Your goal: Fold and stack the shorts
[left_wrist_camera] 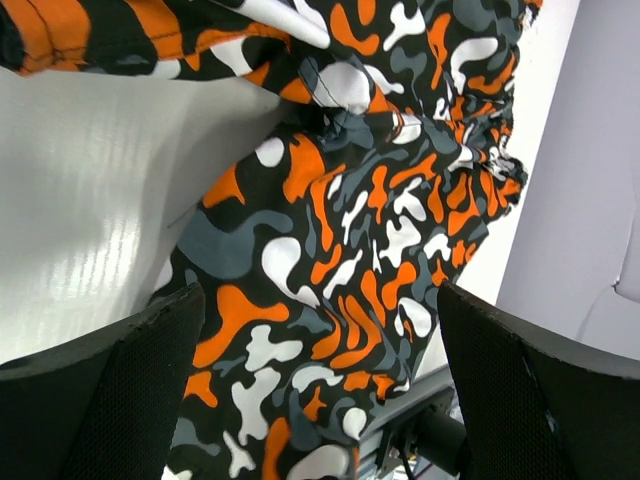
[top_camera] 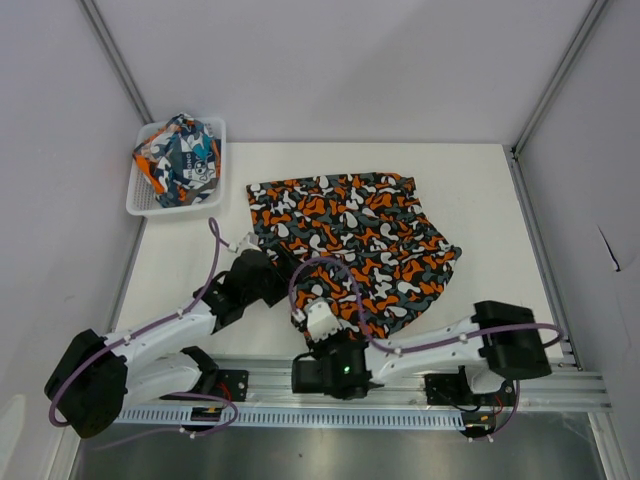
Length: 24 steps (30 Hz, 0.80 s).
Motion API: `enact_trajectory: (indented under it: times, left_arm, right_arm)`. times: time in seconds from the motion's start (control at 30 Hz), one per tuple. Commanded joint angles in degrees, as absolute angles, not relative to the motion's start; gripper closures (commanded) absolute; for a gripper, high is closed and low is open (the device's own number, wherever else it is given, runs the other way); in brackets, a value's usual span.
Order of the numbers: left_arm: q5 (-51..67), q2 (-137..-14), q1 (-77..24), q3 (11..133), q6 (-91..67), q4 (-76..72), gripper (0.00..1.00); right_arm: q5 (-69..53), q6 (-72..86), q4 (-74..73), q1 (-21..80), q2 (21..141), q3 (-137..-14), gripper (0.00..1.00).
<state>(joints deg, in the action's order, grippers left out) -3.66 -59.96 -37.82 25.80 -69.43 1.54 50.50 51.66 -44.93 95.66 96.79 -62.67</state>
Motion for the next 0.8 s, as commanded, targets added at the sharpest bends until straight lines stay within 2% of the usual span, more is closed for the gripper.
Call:
enact_trajectory:
  times: [0.0,0.23,0.5,0.77]
  left_arm:
    - [-0.4,-60.4,-37.5,24.8,-69.6,-2.5,0.01]
    - [-0.4,-55.7,-37.8,18.8,-71.5,-11.3,0.02]
    - [1.7,-51.0,-38.8,17.1,-72.8,-9.3,0.01]
    - [-0.1,-50.0,-48.7,15.6,-79.7,-7.8,0.02]
  right_arm:
    - [47.9,48.1,-35.7,92.0,89.7,-59.2,1.0]
    - [38.2,43.7,-25.4,81.7,81.2,-52.4,1.0]
    - [30.9,41.3,-19.5,73.3,79.4,-49.5,1.0]
    - [30.0,39.7,-18.5,70.9,80.9,-50.9,1.0]
